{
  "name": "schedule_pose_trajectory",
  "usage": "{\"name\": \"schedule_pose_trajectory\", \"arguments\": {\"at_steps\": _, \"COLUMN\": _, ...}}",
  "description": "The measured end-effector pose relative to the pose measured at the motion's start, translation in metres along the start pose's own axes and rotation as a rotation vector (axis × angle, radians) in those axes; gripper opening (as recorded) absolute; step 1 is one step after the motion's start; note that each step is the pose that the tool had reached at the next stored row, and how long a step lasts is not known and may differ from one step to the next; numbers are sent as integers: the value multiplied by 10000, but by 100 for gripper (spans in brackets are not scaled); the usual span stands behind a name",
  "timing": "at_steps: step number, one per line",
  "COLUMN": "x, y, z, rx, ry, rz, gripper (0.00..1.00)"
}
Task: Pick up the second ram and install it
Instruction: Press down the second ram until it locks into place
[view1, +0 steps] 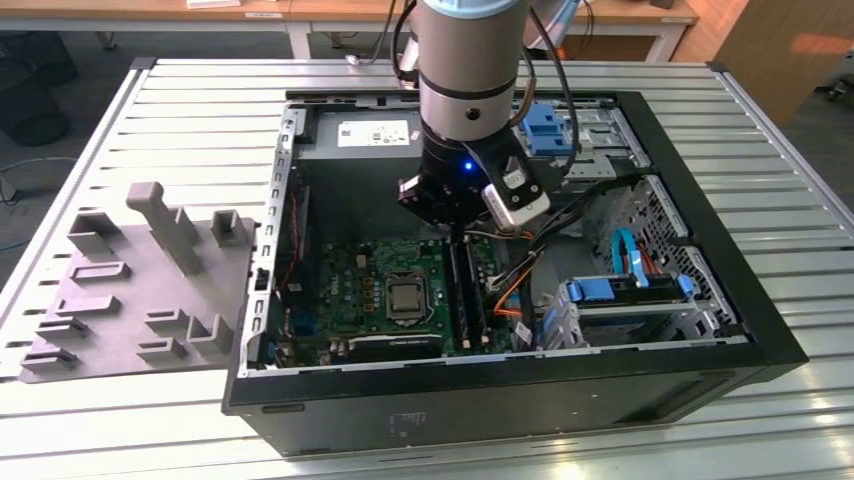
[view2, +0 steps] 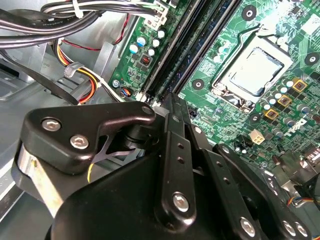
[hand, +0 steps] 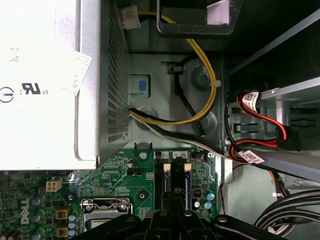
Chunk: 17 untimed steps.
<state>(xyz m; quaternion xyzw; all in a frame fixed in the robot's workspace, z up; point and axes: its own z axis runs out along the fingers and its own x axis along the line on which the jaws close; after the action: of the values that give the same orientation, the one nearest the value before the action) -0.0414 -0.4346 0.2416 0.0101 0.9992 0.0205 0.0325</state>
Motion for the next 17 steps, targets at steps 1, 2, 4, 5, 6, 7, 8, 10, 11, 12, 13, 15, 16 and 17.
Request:
{"name": "schedule_pose_trajectory", "arguments": {"at_steps": 1, "x": 0, "y": 0, "z": 0, "rx": -2, "ry": 0, "rz": 0, "gripper": 11}}
{"name": "schedule_pose_trajectory", "arguments": {"at_steps": 2, "x": 0, "y": 0, "z": 0, "rx": -3, "ry": 0, "rz": 0, "gripper": 11}}
{"name": "schedule_pose_trajectory", "arguments": {"at_steps": 4, "x": 0, "y": -4, "z": -2, "rx": 1, "ry": 2, "rz": 0, "gripper": 11}}
{"name": "schedule_pose_trajectory", "arguments": {"at_steps": 5, "x": -1, "y": -11, "z": -2, "rx": 0, "ry": 2, "rz": -1, "gripper": 11}}
{"name": "schedule_pose_trajectory", "arguments": {"at_steps": 6, "x": -1, "y": -17, "z": -1, "rx": -2, "ry": 1, "rz": -1, "gripper": 11}}
{"name": "schedule_pose_trajectory", "arguments": {"at_steps": 7, "x": -1, "y": -17, "z": -1, "rx": -3, "ry": 0, "rz": 0, "gripper": 11}}
{"name": "schedule_pose_trajectory", "arguments": {"at_steps": 8, "x": -1, "y": -17, "z": -1, "rx": -2, "ry": 0, "rz": 0, "gripper": 11}}
{"name": "schedule_pose_trajectory", "arguments": {"at_steps": 10, "x": 0, "y": -18, "z": -1, "rx": -3, "ry": 0, "rz": 1, "gripper": 11}}
{"name": "schedule_pose_trajectory", "arguments": {"at_steps": 11, "x": 0, "y": -19, "z": -1, "rx": -2, "ry": 0, "rz": 1, "gripper": 11}}
{"name": "schedule_pose_trajectory", "arguments": {"at_steps": 12, "x": 0, "y": -23, "z": -1, "rx": -1, "ry": 0, "rz": 0, "gripper": 11}}
{"name": "schedule_pose_trajectory", "arguments": {"at_steps": 13, "x": -1, "y": -28, "z": -1, "rx": -2, "ry": 0, "rz": 0, "gripper": 11}}
{"name": "schedule_pose_trajectory", "arguments": {"at_steps": 15, "x": -1, "y": -37, "z": -2, "rx": -2, "ry": 0, "rz": 0, "gripper": 11}}
{"name": "schedule_pose_trajectory", "arguments": {"at_steps": 16, "x": -1, "y": -47, "z": -2, "rx": -3, "ry": 0, "rz": -1, "gripper": 11}}
{"name": "schedule_pose_trajectory", "arguments": {"at_steps": 17, "x": -1, "y": -60, "z": -2, "rx": -2, "ry": 0, "rz": 0, "gripper": 11}}
